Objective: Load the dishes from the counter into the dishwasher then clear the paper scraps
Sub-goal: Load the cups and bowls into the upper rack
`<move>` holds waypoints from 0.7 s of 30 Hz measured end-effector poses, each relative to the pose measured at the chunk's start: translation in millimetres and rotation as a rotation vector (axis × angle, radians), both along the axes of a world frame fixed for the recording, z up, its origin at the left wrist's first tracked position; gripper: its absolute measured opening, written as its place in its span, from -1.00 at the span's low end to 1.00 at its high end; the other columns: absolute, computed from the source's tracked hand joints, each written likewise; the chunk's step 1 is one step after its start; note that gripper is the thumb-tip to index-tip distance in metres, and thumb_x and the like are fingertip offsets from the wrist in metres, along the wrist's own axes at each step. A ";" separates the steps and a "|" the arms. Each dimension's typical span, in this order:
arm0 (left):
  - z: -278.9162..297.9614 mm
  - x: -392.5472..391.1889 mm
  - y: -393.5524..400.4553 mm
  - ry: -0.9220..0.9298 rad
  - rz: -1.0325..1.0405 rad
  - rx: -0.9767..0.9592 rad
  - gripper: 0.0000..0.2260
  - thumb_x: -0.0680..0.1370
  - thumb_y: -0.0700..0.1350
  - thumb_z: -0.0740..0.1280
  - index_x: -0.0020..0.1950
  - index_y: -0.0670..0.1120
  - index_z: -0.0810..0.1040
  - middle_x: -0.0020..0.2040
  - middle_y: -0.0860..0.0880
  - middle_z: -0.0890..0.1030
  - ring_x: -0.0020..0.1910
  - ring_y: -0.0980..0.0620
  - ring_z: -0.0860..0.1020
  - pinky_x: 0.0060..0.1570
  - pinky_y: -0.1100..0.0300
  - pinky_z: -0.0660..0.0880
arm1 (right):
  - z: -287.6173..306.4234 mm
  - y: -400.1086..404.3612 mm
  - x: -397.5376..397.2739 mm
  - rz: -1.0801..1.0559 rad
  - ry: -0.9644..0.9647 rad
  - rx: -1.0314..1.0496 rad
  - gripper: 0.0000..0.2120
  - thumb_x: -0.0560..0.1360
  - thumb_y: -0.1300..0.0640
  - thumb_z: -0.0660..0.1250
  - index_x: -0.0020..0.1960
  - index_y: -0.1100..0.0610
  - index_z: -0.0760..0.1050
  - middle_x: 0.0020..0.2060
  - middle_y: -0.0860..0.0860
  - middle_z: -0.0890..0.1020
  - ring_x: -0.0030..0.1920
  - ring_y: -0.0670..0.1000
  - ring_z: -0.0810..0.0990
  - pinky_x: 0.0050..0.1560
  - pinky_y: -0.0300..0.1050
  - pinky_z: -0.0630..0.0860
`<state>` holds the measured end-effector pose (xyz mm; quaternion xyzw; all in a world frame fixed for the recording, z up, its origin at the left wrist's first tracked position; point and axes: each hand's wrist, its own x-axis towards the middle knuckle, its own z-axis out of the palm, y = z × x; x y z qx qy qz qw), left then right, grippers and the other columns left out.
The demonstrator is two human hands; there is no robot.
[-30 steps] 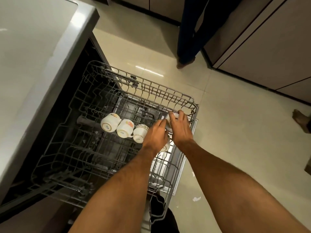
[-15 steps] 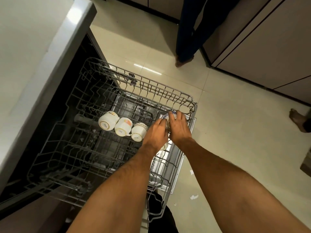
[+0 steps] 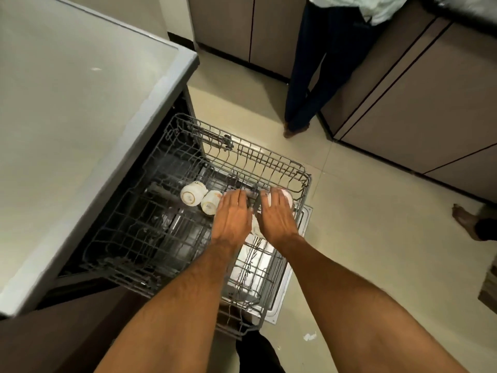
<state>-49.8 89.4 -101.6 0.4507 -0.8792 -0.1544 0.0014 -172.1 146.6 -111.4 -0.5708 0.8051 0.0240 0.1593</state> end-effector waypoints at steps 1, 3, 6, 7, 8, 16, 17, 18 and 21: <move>8.9 12.8 4.6 -0.018 0.007 -0.024 -0.53 0.69 0.01 0.14 0.55 -0.18 0.25 0.50 -0.16 0.37 0.52 -0.08 0.29 0.58 0.00 0.10 | 9.9 3.9 9.5 0.020 -0.001 -0.005 -0.15 0.57 0.02 0.42 0.64 0.17 -0.04 0.60 0.28 0.07 0.61 0.27 0.04 0.59 0.18 0.03; 25.9 39.3 12.1 -0.049 0.023 -0.060 -0.50 0.69 0.06 0.09 0.55 -0.17 0.23 0.51 -0.16 0.37 0.53 -0.08 0.28 0.57 -0.04 0.13 | 28.6 9.2 28.6 0.066 -0.007 -0.011 -0.10 0.57 -0.07 0.40 0.64 0.17 -0.08 0.61 0.30 0.02 0.62 0.28 0.00 0.60 0.21 -0.01; 56.7 87.9 27.8 -0.074 0.060 -0.130 -0.48 0.68 0.10 0.06 0.55 -0.18 0.24 0.50 -0.17 0.37 0.52 -0.10 0.29 0.55 -0.07 0.16 | 60.1 19.5 64.9 0.142 0.015 -0.067 -0.19 0.63 -0.11 0.30 0.64 0.18 -0.07 0.59 0.32 0.05 0.61 0.30 0.03 0.60 0.24 0.05; 68.3 105.0 33.1 -0.077 0.077 -0.159 -0.47 0.68 0.11 0.06 0.55 -0.19 0.24 0.50 -0.19 0.37 0.52 -0.11 0.29 0.55 -0.07 0.16 | 71.0 22.5 78.5 0.155 0.028 -0.106 -0.26 0.66 -0.10 0.24 0.64 0.18 -0.05 0.59 0.32 0.08 0.61 0.30 0.06 0.59 0.24 0.08; 78.3 118.7 37.0 -0.082 0.091 -0.180 -0.45 0.68 0.12 0.04 0.55 -0.21 0.24 0.50 -0.20 0.37 0.53 -0.12 0.28 0.56 -0.07 0.14 | 80.1 23.9 89.5 0.161 0.022 -0.132 -0.33 0.69 -0.11 0.14 0.64 0.18 -0.04 0.58 0.33 0.10 0.60 0.30 0.06 0.59 0.25 0.09; 157.4 265.1 76.0 -0.087 0.297 -0.316 -0.42 0.68 0.14 0.02 0.56 -0.22 0.24 0.52 -0.19 0.34 0.55 -0.13 0.24 0.57 -0.06 0.09 | 161.0 32.4 222.3 0.359 0.012 -0.296 -0.39 0.70 -0.12 -0.13 0.64 0.20 0.04 0.57 0.35 0.16 0.59 0.32 0.09 0.57 0.26 0.12; 165.5 286.7 81.1 -0.085 0.329 -0.324 -0.43 0.68 0.13 0.03 0.55 -0.22 0.25 0.51 -0.19 0.36 0.54 -0.14 0.26 0.57 -0.06 0.11 | 170.1 31.6 242.9 0.389 0.006 -0.311 -0.37 0.69 -0.13 -0.16 0.64 0.20 0.05 0.56 0.34 0.16 0.59 0.32 0.10 0.57 0.26 0.12; 171.8 304.4 85.1 -0.085 0.354 -0.330 -0.44 0.68 0.12 0.04 0.54 -0.22 0.26 0.50 -0.19 0.37 0.53 -0.14 0.27 0.56 -0.06 0.12 | 176.7 30.0 259.9 0.413 0.001 -0.325 -0.36 0.68 -0.14 -0.17 0.64 0.21 0.05 0.56 0.34 0.18 0.59 0.32 0.11 0.56 0.26 0.13; 190.2 370.6 101.5 -0.080 0.457 -0.370 -0.46 0.68 0.12 0.08 0.52 -0.23 0.31 0.47 -0.19 0.41 0.51 -0.14 0.31 0.55 -0.07 0.15 | 196.1 27.9 322.2 0.512 -0.012 -0.369 -0.40 0.71 -0.12 -0.06 0.62 0.22 0.10 0.54 0.35 0.21 0.57 0.34 0.15 0.55 0.29 0.16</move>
